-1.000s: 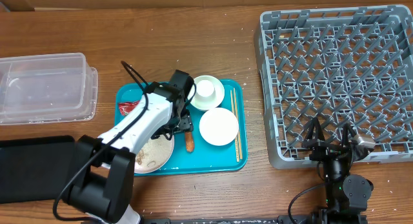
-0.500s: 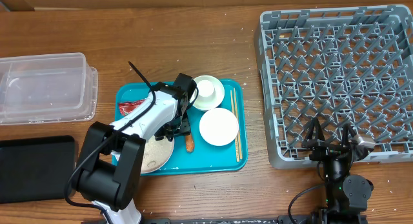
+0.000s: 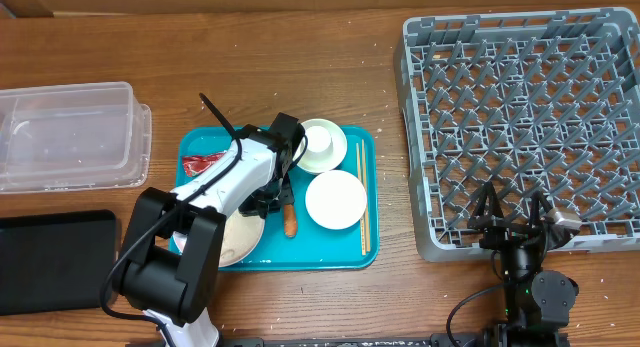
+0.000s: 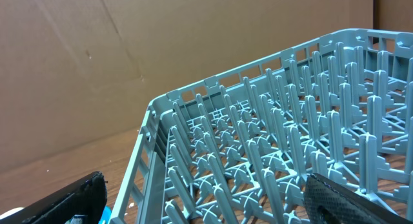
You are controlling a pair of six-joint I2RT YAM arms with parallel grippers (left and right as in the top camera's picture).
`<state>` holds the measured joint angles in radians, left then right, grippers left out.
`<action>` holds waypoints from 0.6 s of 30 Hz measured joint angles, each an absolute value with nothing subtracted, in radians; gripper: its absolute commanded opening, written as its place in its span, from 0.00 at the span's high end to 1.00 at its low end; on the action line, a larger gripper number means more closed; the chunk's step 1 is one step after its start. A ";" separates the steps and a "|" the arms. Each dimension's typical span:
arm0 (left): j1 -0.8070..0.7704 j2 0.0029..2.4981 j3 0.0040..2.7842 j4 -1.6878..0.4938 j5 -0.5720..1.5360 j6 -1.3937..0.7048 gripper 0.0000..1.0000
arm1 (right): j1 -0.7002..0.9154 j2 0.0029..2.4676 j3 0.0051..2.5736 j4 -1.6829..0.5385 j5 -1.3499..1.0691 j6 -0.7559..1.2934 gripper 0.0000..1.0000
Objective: Sort waste into correct bins and load items into the dishwasher
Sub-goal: 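Lower the left gripper and grasp the white plate's rim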
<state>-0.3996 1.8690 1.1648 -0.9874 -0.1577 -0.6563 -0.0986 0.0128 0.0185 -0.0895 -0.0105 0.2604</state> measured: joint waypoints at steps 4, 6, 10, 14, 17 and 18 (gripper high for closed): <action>-0.400 1.869 1.175 -0.997 -0.163 -0.656 0.96 | -0.099 0.013 0.019 -0.090 -0.010 0.261 0.00; -0.400 1.869 1.177 -1.002 -0.163 -0.656 0.96 | -0.099 0.013 0.019 -0.090 -0.010 0.261 0.00; -0.400 1.871 1.190 -1.026 -0.162 -0.656 0.96 | -0.099 0.013 0.019 -0.090 -0.010 0.261 0.00; -0.400 1.871 1.218 -1.063 -0.168 -0.656 0.96 | -0.098 0.013 0.019 -0.090 -0.010 0.260 0.00; -0.400 1.871 1.232 -1.073 -0.177 -0.656 0.96 | -0.099 0.013 0.019 -0.089 -0.010 0.261 0.00; -0.400 1.871 1.233 -1.074 -0.178 -0.656 0.96 | -0.099 0.013 0.019 -0.090 -0.011 0.261 0.00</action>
